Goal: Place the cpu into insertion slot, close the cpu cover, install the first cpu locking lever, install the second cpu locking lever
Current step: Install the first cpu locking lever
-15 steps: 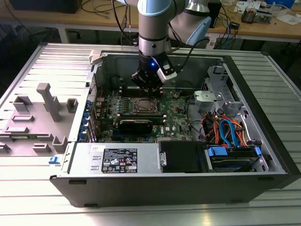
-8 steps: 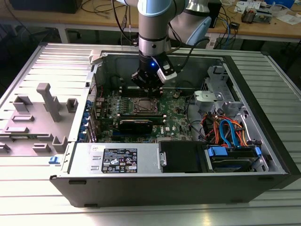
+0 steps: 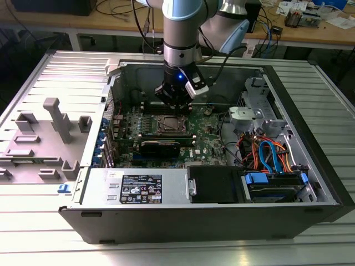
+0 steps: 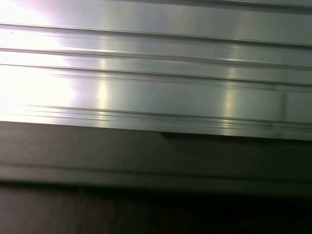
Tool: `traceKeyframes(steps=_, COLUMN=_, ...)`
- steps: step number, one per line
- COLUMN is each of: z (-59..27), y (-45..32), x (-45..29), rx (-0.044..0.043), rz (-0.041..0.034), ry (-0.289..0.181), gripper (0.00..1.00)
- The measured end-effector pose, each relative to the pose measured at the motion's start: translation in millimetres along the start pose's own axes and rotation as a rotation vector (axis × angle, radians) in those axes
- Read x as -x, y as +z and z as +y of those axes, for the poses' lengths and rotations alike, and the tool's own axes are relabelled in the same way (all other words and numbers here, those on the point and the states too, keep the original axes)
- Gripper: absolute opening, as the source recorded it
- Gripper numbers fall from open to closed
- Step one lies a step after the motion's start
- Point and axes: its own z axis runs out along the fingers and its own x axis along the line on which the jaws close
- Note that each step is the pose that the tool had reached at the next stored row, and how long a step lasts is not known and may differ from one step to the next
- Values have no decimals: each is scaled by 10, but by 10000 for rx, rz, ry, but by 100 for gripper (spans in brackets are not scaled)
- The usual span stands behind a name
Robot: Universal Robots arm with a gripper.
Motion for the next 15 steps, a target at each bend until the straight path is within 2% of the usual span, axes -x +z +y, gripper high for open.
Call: traceKeyframes(steps=15, z=-14, y=23, x=-2, rx=-3, rz=2, ry=1, gripper=11)
